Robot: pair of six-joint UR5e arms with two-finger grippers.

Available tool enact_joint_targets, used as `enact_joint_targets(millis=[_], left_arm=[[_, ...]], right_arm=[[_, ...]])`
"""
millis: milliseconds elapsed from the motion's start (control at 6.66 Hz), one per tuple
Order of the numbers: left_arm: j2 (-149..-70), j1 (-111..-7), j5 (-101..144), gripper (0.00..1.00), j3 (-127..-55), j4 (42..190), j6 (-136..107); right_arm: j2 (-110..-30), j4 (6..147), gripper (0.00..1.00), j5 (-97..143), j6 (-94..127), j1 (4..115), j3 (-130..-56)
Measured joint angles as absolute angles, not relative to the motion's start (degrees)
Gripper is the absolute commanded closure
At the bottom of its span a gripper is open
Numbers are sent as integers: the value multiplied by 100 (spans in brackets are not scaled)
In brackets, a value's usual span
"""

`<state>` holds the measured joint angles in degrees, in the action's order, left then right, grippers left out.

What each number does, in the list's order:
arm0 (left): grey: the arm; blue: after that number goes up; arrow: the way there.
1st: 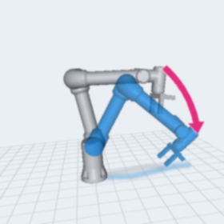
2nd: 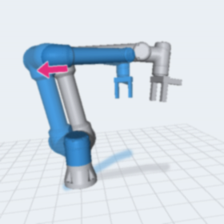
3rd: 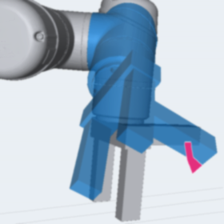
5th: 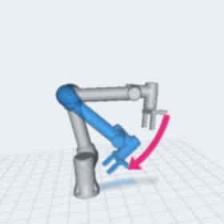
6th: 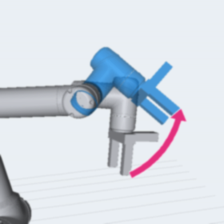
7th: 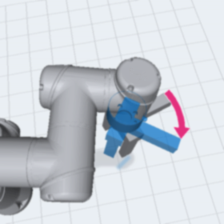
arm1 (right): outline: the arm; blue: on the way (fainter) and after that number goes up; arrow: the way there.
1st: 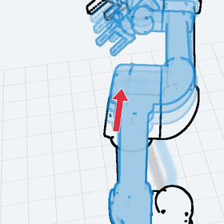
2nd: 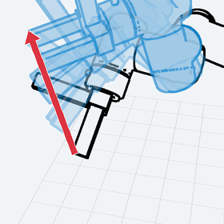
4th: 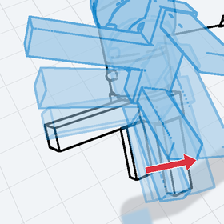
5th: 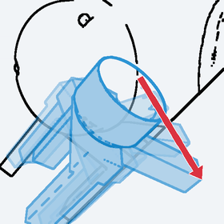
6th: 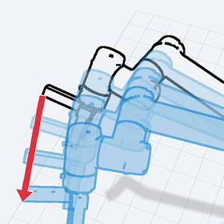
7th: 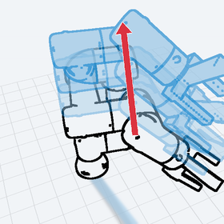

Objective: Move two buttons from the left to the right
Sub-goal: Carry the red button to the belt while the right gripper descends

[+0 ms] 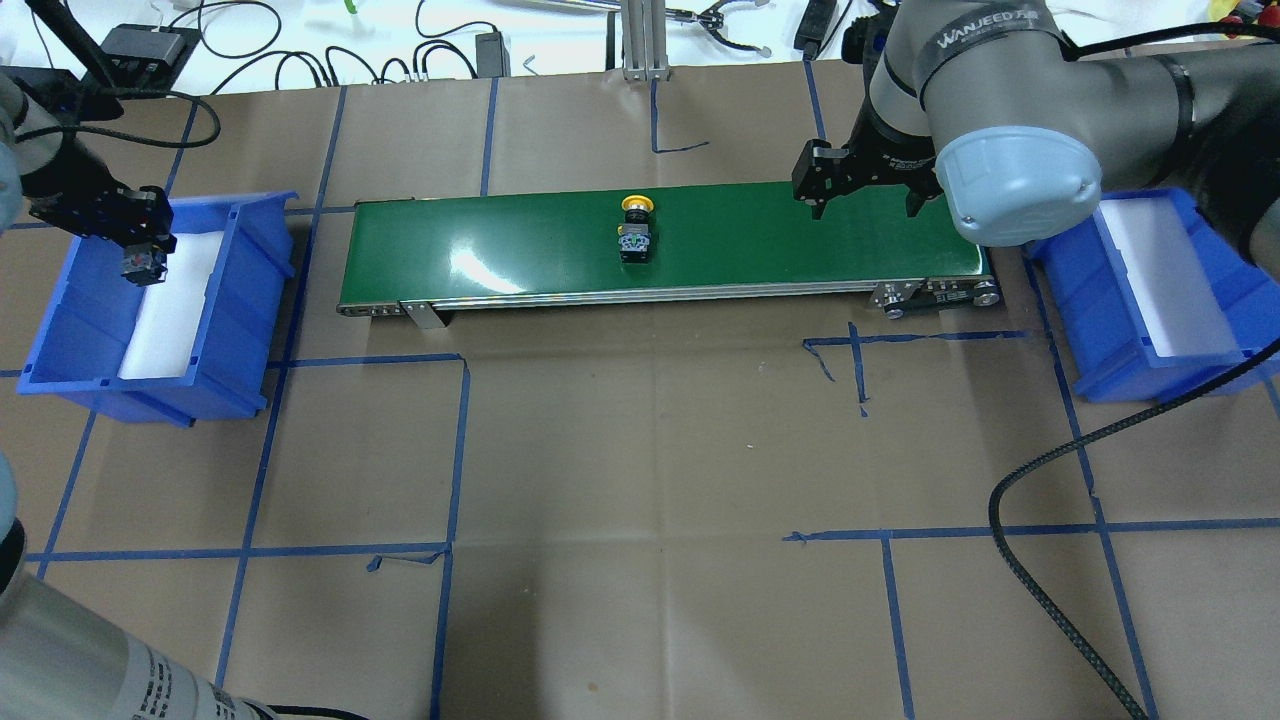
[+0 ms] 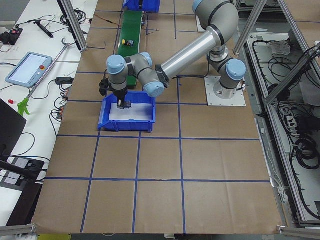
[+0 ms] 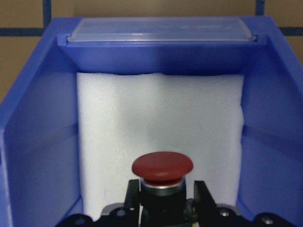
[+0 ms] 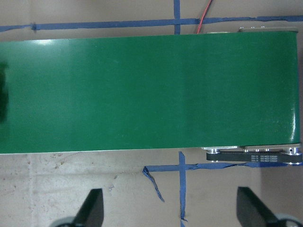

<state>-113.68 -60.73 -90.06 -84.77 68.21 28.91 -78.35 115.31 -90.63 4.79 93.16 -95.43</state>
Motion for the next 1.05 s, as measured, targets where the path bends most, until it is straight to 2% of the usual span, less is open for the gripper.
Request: enact_joint_targets(millis=[300, 601, 1051], left_arm=[[-10934, -6079, -9081, 100, -7887, 7985, 2872], [-10956, -6149, -9064, 100, -7403, 8535, 2698], [-11036, -6768, -9022, 100, -7295, 8593, 1820]], right_arm=[[-7665, 11580, 0, -9028, 473, 9322, -9525], [-7478, 12066, 0, -9023, 482, 9334, -9534], [-7197, 12241, 0, -9018, 505, 9348, -9540]])
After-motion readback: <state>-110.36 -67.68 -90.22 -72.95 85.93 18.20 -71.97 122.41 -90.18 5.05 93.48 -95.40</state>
